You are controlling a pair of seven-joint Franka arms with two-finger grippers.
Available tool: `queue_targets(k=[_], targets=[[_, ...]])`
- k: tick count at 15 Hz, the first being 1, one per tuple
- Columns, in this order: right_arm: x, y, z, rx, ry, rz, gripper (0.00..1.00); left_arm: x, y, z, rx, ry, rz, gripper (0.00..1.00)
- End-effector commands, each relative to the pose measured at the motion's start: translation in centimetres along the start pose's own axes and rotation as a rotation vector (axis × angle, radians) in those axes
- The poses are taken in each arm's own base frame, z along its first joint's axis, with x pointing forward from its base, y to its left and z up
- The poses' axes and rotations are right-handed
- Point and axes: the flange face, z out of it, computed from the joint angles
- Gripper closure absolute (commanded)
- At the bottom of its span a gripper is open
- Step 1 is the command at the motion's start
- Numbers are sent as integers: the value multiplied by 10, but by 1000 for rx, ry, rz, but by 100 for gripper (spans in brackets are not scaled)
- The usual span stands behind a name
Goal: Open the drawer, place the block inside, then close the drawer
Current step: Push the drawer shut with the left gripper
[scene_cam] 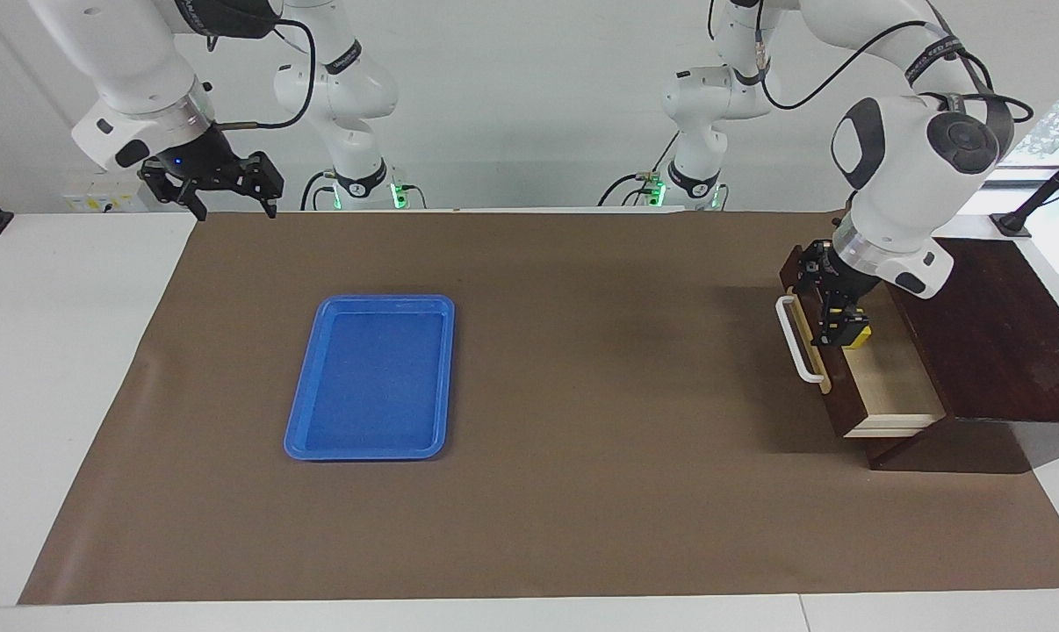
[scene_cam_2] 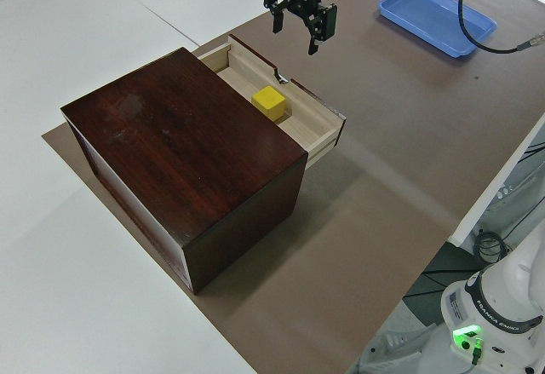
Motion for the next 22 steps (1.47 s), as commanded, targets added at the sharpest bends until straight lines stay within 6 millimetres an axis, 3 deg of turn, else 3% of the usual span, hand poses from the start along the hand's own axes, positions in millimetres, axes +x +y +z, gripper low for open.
queue_targets(k=[1,5,13,22], targets=[[-2,3,-1,-12,5,5,0,4,-8,21,-20,15,-10,0],[-2,5,-1,-11,7,5,0,14,-8,42,-37,33,0,0],[-2,3,-2,-4,9,2,0,57,-8,48,-54,50,36,0],[-3,4,-3,0,10,1,0,135,-11,40,-54,111,84,0]])
